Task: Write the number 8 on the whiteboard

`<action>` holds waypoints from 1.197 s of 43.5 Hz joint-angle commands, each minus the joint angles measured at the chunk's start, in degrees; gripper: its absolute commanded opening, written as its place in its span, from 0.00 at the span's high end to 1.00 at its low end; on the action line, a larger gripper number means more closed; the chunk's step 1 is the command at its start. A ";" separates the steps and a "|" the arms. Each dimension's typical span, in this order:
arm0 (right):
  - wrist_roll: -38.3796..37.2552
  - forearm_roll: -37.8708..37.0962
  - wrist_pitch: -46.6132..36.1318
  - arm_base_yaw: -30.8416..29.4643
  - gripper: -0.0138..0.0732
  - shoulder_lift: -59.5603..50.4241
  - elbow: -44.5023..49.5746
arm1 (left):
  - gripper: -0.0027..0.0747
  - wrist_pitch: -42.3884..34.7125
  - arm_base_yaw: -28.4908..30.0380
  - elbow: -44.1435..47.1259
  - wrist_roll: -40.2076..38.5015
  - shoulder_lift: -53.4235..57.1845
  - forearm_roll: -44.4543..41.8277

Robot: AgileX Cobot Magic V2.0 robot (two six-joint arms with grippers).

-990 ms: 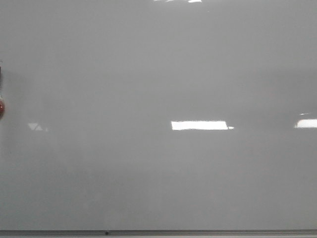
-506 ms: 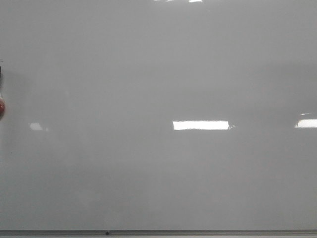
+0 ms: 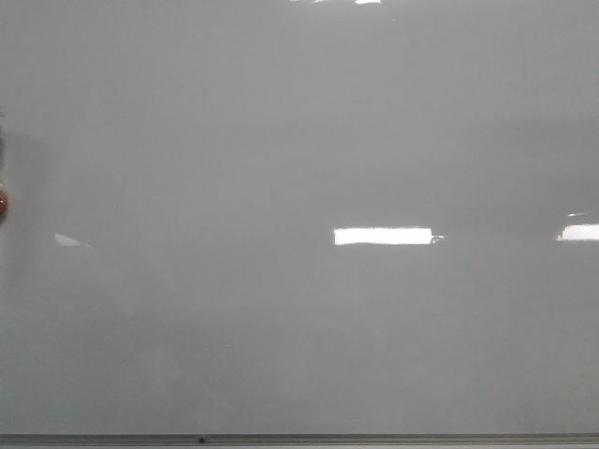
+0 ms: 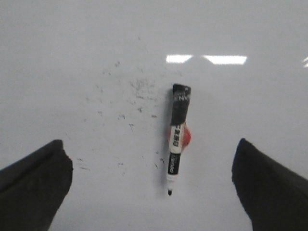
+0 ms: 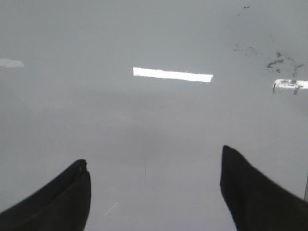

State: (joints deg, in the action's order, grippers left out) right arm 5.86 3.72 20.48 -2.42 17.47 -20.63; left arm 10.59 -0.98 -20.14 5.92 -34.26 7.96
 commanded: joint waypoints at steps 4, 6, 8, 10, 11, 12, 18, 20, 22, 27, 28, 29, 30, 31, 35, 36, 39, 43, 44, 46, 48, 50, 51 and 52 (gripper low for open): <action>0.57 -0.12 -4.83 -0.20 0.16 0.92 -2.16 | 0.12 -3.37 -6.17 -4.71 -0.08 -12.39 1.07; 0.57 -0.12 -4.83 -0.20 0.16 0.92 -2.16 | 0.12 -3.81 -7.48 -5.44 -0.08 -16.89 1.07; 0.57 -0.12 -4.83 -0.20 0.16 0.92 -2.16 | 0.12 -5.14 -8.04 -5.75 -0.19 -20.21 1.07; 0.57 -0.13 -4.89 -0.20 0.16 0.92 -2.16 | 0.12 -7.45 -8.04 -5.85 -0.66 -24.66 1.18; 0.57 -0.13 -4.89 -0.20 0.16 0.92 -2.16 | 0.12 -8.86 -7.91 -5.85 -0.66 -26.54 1.18; 0.57 -0.13 -4.89 -0.20 0.16 0.92 -2.16 | 0.12 -10.59 -7.55 -5.85 -0.66 -28.32 1.18; 0.57 -0.13 -4.95 -0.20 0.16 0.92 -2.16 | 0.12 -20.19 -6.81 -5.85 -0.66 -38.01 1.18; 0.57 -0.13 -5.02 -0.20 0.16 0.92 -2.16 | 0.12 -23.01 -6.81 -5.85 -0.66 -40.76 1.08; 0.57 -0.13 -5.02 -0.20 0.16 0.92 -2.16 | 0.12 -26.34 -7.27 -5.85 -0.66 -43.63 1.08; 0.57 -0.13 -5.02 -0.20 0.16 0.92 -2.16 | 0.12 -33.48 -8.55 -5.85 -0.66 -48.84 0.37; 0.57 -0.13 -5.02 -0.20 0.16 0.92 -2.16 | 0.12 -34.69 -8.85 -5.85 -0.66 -49.74 0.01; 0.57 -0.13 -5.02 -0.20 0.16 0.92 -2.16 | 0.12 -35.89 -8.97 -5.85 -0.66 -50.59 -0.12; 0.57 -0.13 -5.02 -0.20 0.16 0.92 -2.16 | 0.13 -37.06 -8.97 -5.85 -0.66 -51.38 -0.12; 0.57 -0.13 -5.02 -0.20 0.16 0.92 -2.16 | 0.13 -38.01 -8.97 -5.85 -0.66 -52.09 -0.12; 0.57 -0.13 -5.02 -0.20 0.16 0.92 -2.16 | 0.18 -41.40 -8.87 -5.85 -0.66 -54.39 -0.12; 0.57 -0.13 -5.02 -0.20 0.16 0.92 -2.16 | 0.19 -42.25 -8.86 -5.85 -0.66 -54.79 -0.16; 0.57 -0.13 -5.02 -0.20 0.16 0.92 -2.16 | 0.27 -43.67 -8.86 -5.85 -0.66 -55.52 -0.16; 0.57 -0.13 -5.02 -0.20 0.16 0.92 -2.16 | 0.41 -43.92 -8.86 -5.85 -0.66 -55.96 -0.16; 0.57 -0.13 -5.02 -0.20 0.16 0.92 -2.16 | 0.46 -43.92 -8.86 -5.85 -0.66 -55.96 -0.16; 0.57 -0.13 -4.98 -0.20 0.16 0.92 -2.16 | 0.55 -43.92 -8.86 -5.85 -0.66 -55.96 -0.16; 0.57 -0.13 -4.98 -0.20 0.16 0.92 -2.16 | 0.66 -43.92 -8.86 -5.85 -0.66 -55.96 -0.16; 0.57 -0.13 -4.98 -0.20 0.16 0.92 -2.16 | 0.76 -43.92 -8.86 -5.85 -0.07 -55.96 -0.16; 0.57 -0.13 -4.98 -0.20 0.16 0.92 -2.16 | 0.81 -43.92 -8.86 -5.85 -0.07 -55.96 -0.16; 0.57 -0.13 -4.98 -0.20 0.16 0.92 -2.16 | 0.86 -43.92 -8.86 -5.85 -0.07 -55.96 -0.16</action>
State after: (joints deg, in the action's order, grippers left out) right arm 5.95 3.72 20.48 -2.42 17.47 -20.63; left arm -28.66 -9.63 -24.65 5.92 -91.44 8.45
